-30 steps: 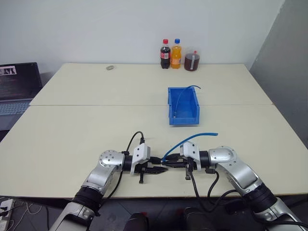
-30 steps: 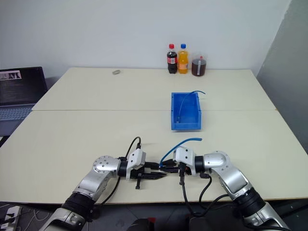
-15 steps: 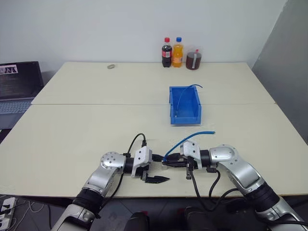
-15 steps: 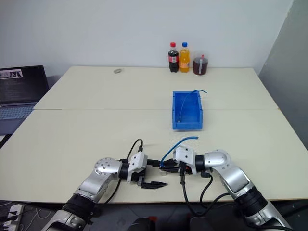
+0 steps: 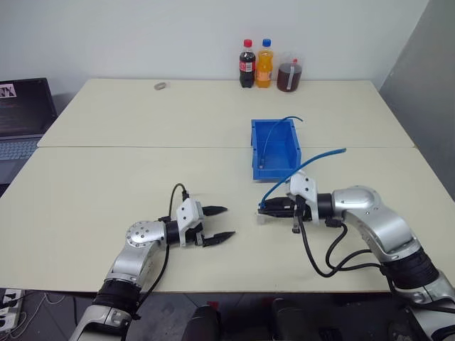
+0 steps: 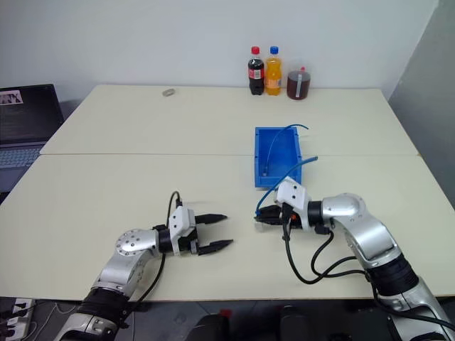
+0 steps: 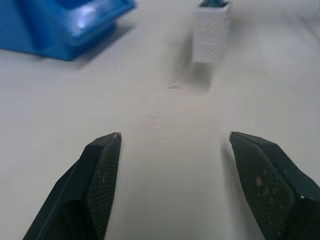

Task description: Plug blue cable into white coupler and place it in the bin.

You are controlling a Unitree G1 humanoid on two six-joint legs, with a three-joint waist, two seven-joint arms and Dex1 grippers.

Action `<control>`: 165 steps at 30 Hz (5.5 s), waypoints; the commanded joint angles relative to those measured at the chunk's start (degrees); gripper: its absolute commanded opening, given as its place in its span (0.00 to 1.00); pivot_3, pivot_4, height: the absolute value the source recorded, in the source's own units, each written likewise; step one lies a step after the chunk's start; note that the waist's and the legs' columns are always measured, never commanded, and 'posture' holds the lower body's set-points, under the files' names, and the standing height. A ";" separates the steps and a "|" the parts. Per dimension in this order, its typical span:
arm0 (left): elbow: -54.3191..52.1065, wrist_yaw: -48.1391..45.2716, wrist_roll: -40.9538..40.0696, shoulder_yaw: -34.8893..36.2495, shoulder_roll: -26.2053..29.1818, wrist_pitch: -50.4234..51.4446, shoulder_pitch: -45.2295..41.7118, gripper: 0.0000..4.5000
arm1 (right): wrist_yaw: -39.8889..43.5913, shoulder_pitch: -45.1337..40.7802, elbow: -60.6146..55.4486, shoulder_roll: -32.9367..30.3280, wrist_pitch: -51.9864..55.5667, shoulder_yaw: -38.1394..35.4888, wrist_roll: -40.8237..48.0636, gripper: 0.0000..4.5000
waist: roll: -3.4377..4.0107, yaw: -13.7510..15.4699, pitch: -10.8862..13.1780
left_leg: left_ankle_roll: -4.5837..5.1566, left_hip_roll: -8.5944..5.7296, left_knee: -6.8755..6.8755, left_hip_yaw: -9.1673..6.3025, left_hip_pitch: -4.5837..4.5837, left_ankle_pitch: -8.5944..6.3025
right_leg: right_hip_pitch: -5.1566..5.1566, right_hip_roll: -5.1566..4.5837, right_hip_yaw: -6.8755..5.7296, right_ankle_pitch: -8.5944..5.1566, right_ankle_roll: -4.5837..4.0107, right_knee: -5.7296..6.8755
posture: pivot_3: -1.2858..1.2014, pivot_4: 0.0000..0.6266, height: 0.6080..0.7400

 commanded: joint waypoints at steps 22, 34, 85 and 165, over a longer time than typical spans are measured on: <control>-28.59 9.52 -11.15 4.18 4.15 27.36 -9.99 0.80 | -19.54 -22.03 31.45 8.21 4.58 -11.97 -4.16 0.03 | -0.33 -0.16 0.75 | -0.28 -0.06 0.23 0.21 -0.86 0.08 | -0.86 -0.04 0.10 0.13 -0.03 0.25 | 0.52 0.24 1.00; -31.94 1.59 -15.24 2.93 22.45 50.18 -22.23 0.80 | -19.02 -30.16 46.35 10.47 1.23 -9.27 -10.55 0.03 | -0.32 -0.62 0.76 | -0.29 -0.09 0.23 0.23 -0.91 0.09 | -0.90 -0.01 0.10 0.13 -0.03 0.25 | 0.52 0.24 1.00; -26.25 -0.54 -9.01 2.10 21.77 42.60 -24.65 0.80 | -14.28 -30.10 27.53 5.06 14.20 -12.78 -9.02 1.00 | -0.32 -1.08 0.76 | -0.09 -0.10 0.96 0.34 -0.96 -0.01 | -1.10 -0.01 0.21 0.09 -0.11 1.18 | 0.52 0.24 1.00; -22.28 7.24 -3.62 4.11 13.43 32.98 -19.38 0.80 | -16.46 -33.46 38.63 9.08 -4.06 -18.56 -12.44 1.00 | -0.32 -1.14 0.75 | -0.08 -0.11 1.21 0.47 -0.82 0.00 | -1.16 -0.03 0.35 0.09 -0.14 1.85 | 0.52 0.24 1.00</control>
